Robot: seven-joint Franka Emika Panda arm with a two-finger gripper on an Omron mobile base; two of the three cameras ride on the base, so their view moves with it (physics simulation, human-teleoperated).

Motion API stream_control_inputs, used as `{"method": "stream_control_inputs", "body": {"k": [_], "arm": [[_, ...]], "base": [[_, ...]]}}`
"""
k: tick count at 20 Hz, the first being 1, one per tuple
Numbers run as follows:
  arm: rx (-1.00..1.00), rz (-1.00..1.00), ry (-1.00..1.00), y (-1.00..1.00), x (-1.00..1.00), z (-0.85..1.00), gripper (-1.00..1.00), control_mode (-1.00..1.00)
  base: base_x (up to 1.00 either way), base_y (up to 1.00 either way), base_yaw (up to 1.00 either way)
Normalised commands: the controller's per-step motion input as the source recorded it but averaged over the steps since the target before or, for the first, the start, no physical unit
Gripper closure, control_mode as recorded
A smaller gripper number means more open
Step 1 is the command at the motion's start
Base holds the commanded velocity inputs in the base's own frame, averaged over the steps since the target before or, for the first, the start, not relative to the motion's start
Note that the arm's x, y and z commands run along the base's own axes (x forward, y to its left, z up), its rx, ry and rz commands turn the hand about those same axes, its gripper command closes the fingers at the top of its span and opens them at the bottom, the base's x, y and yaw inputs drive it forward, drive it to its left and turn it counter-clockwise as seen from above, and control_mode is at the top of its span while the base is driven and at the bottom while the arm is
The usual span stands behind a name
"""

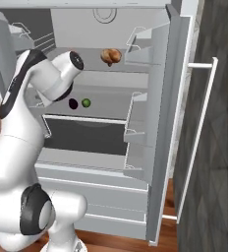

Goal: Gather the avocado and eggplant from the fridge and place them on a tray on the dining counter. Then gather the steak and chicken drumstick from the fridge and place them on the other tray.

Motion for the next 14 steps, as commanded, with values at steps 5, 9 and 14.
{"method": "stream_control_inputs", "body": {"k": [5,9,14], "arm": [[-0.01,0.14,-0.02,0.77,-0.4,0.0,-1.0,-1.0],[0.0,0.11,-0.01,0.79,-0.33,0.0,-1.0,-1.0],[0.0,0.08,-0.05,0.77,-0.38,0.0,-1.0,-1.0]], "base": [[0.0,0.0,0.0],[0.0,0.0,0.0],[0.0,0.0,0.0]]}}
